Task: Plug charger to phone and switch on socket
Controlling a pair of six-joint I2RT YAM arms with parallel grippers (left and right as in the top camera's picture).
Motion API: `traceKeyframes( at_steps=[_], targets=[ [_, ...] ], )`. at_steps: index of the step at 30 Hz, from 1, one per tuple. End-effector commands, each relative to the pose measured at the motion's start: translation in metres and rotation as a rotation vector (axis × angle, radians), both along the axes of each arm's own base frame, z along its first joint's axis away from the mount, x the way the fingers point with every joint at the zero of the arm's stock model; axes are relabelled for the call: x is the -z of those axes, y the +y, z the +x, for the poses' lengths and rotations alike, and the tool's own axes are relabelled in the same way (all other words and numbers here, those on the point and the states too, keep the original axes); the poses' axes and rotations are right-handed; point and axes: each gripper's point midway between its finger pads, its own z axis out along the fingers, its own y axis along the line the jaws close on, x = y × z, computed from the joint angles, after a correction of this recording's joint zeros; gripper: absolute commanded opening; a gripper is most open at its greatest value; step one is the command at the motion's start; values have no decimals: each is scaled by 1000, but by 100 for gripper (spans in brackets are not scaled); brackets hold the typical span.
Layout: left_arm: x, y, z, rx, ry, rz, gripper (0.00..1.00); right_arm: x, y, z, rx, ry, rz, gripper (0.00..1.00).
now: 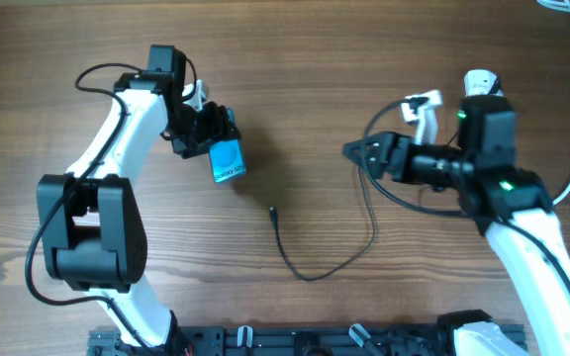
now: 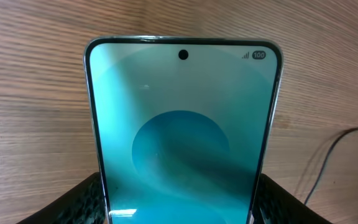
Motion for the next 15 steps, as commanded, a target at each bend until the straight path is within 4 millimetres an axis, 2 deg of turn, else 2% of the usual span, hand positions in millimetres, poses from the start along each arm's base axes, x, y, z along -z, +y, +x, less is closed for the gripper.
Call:
traceKeyframes(
  at_steps=[1, 4, 9, 12, 15],
  targets=[
    [-15, -36, -3, 92, -46, -77, 62, 33, 33, 3, -114, 74, -12, 84],
    [-19, -60, -6, 146, -64, -123, 62, 65, 62, 10, -171, 121, -10, 83],
    [-22, -88, -13, 215, -81, -146, 63, 101, 100, 20, -197, 181, 23, 83],
    [-25, -101, -18, 246, -85, -171, 63, 116, 112, 19, -212, 177, -2, 84],
    [-26, -107, -21, 262, -84, -184, 63, 129, 111, 26, -155, 152, -85, 83]
  ],
)
